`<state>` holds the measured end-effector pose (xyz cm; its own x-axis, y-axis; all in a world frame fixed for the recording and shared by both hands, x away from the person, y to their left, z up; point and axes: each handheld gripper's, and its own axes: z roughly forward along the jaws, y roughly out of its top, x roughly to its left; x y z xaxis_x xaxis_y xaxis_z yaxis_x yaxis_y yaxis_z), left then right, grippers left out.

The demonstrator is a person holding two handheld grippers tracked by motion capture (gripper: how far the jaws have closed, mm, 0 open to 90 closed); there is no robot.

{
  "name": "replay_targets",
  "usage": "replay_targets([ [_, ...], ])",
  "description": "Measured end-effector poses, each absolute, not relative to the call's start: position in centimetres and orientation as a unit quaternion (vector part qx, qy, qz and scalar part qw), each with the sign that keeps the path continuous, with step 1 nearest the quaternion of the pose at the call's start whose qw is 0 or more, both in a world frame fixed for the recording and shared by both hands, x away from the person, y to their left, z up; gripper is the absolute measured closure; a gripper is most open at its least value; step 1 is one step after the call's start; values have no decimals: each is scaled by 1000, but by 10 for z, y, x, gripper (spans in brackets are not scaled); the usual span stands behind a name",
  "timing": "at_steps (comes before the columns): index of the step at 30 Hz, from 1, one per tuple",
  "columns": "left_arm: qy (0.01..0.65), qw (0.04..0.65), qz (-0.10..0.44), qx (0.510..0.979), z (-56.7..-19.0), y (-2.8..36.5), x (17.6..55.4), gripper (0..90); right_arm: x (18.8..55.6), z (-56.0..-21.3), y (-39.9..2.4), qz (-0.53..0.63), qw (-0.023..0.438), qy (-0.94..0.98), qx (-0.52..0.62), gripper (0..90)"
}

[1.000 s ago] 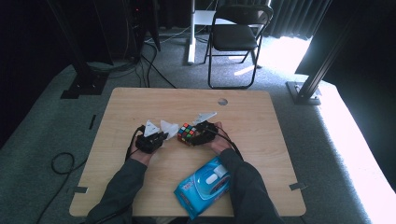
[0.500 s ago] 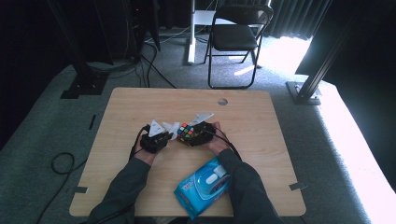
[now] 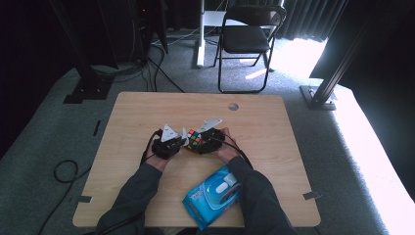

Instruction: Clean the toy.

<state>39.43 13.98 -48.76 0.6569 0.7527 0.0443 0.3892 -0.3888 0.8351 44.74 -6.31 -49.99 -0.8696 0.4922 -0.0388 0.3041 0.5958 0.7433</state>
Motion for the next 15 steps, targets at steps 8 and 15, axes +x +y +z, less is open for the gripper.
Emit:
replay_targets([
  [8, 360, 424, 213, 803, -487, 140, 399, 849, 446, -499, -62, 391, 122, 885, 222, 344],
  [15, 360, 425, 213, 803, -485, 138, 401, 849, 445, -500, -61, 389, 122, 886, 220, 345],
])
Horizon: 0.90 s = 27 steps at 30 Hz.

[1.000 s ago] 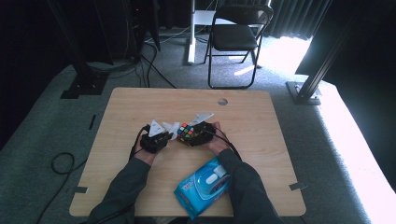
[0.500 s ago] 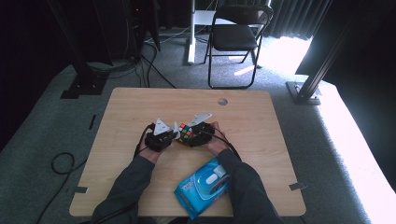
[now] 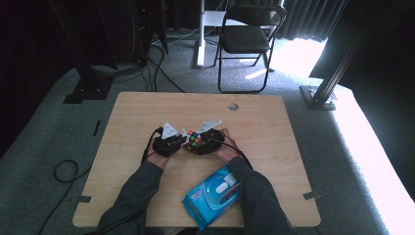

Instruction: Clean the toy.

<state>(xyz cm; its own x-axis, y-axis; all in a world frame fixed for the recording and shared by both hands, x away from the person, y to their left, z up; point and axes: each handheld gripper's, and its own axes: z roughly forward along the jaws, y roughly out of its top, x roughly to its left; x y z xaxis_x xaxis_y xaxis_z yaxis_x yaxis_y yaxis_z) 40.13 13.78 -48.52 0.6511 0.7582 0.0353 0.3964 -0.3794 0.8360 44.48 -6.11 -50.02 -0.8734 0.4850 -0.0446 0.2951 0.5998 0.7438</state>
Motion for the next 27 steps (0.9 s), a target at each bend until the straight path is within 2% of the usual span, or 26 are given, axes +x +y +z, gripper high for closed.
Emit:
replay_targets([
  [20, 346, 436, 211, 804, -479, 126, 401, 845, 444, -505, -60, 391, 118, 886, 220, 344],
  [27, 368, 421, 214, 801, -489, 132, 405, 791, 442, -504, -60, 397, 113, 886, 212, 344],
])
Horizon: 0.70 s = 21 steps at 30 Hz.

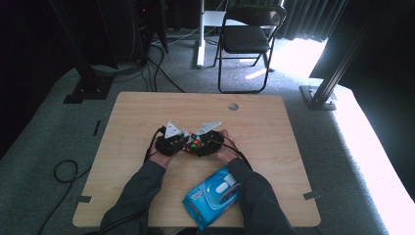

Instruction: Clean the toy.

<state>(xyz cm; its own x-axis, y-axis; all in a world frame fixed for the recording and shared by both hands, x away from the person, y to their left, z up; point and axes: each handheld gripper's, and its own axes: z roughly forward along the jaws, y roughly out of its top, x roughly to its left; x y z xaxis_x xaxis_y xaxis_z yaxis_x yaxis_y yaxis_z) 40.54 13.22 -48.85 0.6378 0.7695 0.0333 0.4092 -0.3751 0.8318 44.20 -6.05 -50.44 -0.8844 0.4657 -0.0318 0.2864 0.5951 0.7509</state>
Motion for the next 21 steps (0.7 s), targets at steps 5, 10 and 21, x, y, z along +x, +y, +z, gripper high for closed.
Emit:
replay_targets([
  [5, 373, 408, 217, 804, -490, 133, 407, 733, 442, -506, -61, 396, 111, 886, 213, 345],
  [10, 373, 400, 220, 807, -491, 132, 408, 780, 441, -506, -60, 395, 110, 888, 206, 345],
  [21, 394, 393, 228, 799, -490, 126, 414, 837, 439, -506, -59, 399, 104, 891, 189, 345],
])
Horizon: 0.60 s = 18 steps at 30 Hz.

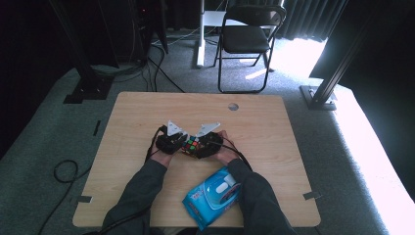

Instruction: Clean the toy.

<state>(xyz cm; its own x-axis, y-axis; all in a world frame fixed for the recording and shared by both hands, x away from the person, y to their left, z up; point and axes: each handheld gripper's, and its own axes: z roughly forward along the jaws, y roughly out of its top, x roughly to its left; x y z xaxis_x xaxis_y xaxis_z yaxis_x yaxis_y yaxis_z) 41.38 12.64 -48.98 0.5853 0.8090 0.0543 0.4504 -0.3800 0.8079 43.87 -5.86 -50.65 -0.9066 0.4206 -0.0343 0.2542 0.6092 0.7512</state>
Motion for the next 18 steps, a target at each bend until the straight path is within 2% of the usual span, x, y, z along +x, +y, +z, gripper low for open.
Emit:
replay_targets([
  [8, 413, 398, 219, 789, -492, 124, 418, 835, 438, -507, -58, 399, 103, 892, 186, 345],
  [18, 365, 402, 210, 813, -489, 114, 409, 842, 438, -508, -59, 399, 106, 891, 189, 345],
])
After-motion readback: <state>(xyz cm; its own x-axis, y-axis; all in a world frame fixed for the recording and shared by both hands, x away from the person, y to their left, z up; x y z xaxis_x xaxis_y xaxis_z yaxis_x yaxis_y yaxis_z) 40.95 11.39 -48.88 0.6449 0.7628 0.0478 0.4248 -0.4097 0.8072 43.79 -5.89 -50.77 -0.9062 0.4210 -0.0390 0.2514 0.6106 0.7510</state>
